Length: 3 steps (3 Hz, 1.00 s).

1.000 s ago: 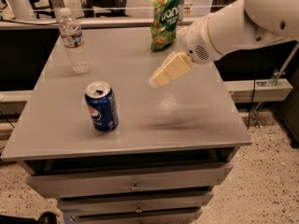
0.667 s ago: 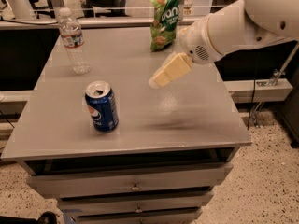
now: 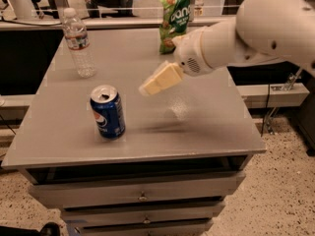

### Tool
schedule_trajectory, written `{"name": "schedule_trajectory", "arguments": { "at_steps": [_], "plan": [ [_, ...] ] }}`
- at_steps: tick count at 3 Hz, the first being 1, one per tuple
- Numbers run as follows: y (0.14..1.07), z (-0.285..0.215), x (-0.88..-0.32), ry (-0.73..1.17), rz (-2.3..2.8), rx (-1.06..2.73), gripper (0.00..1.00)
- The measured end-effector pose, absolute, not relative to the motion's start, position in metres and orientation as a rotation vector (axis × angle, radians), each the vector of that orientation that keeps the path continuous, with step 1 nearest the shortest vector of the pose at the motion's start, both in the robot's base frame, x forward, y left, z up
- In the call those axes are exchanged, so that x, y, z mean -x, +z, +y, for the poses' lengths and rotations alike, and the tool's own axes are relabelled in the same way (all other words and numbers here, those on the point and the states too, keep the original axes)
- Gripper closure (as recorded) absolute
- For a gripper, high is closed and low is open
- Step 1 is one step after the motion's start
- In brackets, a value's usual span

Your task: Move water bottle near green rice chip bag

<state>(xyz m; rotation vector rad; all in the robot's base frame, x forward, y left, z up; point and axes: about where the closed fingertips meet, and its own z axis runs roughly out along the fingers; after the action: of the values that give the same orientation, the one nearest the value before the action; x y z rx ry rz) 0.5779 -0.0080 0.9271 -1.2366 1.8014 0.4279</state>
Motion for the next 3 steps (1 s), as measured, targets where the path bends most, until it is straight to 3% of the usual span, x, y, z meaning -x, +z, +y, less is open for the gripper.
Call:
{"name": "schedule_trajectory", "arguments": {
  "at_steps": [3],
  "plan": [
    [0.914, 0.127, -0.668, 0.657, 1.547, 1.036, 0.0]
  ]
}}
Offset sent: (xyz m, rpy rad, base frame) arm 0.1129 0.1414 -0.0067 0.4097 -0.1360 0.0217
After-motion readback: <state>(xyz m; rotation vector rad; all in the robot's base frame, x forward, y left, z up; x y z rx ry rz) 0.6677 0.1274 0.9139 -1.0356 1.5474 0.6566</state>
